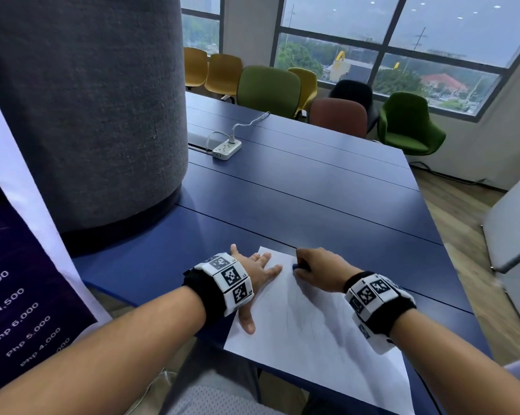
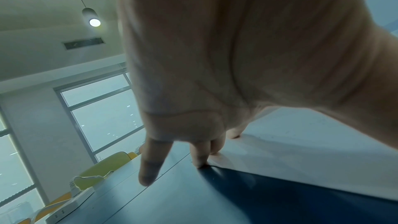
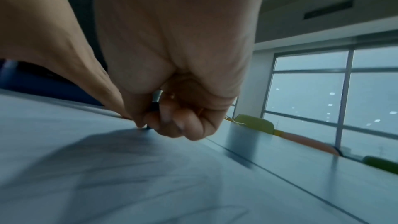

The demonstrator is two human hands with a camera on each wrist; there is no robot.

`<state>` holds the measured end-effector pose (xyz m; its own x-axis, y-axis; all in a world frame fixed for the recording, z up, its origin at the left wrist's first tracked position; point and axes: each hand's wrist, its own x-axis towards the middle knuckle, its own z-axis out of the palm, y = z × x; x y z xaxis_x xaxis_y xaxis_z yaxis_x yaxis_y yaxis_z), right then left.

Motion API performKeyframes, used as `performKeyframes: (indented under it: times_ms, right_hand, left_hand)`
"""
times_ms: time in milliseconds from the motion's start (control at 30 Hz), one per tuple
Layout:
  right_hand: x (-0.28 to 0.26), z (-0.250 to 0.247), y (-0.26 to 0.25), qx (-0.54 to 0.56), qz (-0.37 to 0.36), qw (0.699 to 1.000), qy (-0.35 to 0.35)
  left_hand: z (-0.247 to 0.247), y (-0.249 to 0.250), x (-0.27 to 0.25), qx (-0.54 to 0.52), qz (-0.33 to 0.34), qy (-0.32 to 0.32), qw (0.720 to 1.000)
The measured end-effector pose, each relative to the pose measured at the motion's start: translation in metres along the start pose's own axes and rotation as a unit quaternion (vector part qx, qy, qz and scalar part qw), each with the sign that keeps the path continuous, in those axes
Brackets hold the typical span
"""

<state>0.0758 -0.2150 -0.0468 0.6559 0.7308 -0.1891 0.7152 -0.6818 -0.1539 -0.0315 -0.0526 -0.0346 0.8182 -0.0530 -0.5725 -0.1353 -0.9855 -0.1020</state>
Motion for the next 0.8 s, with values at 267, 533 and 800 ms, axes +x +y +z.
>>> performKeyframes:
  times_ms: [267,533,800]
  right_hand:
    - [-0.003,-0.006,-0.003,-0.021,0.025,0.999,-0.004]
    - [-0.010,-0.011,-0.015,-0.045,-0.002,0.998,-0.033]
    - [-0.027,-0.006,-0.027,-0.030,-0.081,0.993,-0.082]
  left_hand:
    - [-0.001,0.004,0.001,0.016,-0.009,-0.003,1.000]
    - [-0.003,0.005,0.000,0.020,-0.006,-0.001,1.000]
    - [-0.001,0.004,0.003,0.019,-0.006,0.000,1.000]
